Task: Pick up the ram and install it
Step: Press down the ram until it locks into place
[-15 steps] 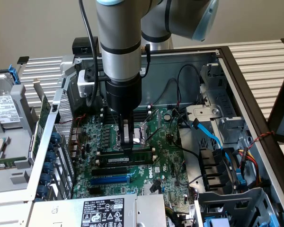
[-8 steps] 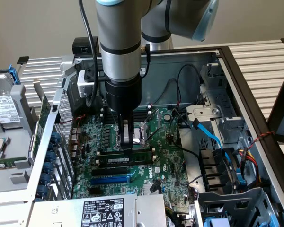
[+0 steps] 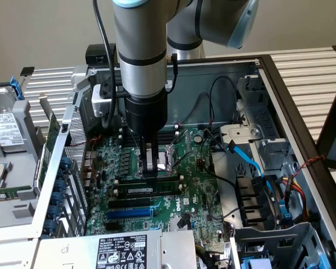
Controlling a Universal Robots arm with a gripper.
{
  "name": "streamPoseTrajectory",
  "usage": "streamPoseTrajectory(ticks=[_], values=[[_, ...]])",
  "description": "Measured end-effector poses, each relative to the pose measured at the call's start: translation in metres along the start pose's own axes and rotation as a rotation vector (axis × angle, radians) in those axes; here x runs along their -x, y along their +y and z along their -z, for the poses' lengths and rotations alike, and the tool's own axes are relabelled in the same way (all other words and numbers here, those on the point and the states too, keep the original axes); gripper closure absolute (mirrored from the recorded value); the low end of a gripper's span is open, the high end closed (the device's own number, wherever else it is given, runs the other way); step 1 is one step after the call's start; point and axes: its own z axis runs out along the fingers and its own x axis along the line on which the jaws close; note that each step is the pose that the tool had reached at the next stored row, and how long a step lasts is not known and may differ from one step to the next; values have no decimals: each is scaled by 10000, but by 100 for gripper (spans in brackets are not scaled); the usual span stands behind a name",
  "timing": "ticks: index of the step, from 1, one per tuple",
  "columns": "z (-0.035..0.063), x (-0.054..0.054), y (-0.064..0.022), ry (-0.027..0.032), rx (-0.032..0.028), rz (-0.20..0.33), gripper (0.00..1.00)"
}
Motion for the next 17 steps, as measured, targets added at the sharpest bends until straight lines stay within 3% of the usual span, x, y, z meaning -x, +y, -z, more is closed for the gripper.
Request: streamPoseTrajectory(ticks=[4, 10, 17], values=[[16, 2, 1, -17, -9, -1, 89], [253, -12, 5, -2, -1, 0, 89], [275, -13, 5, -2, -1, 0, 89]])
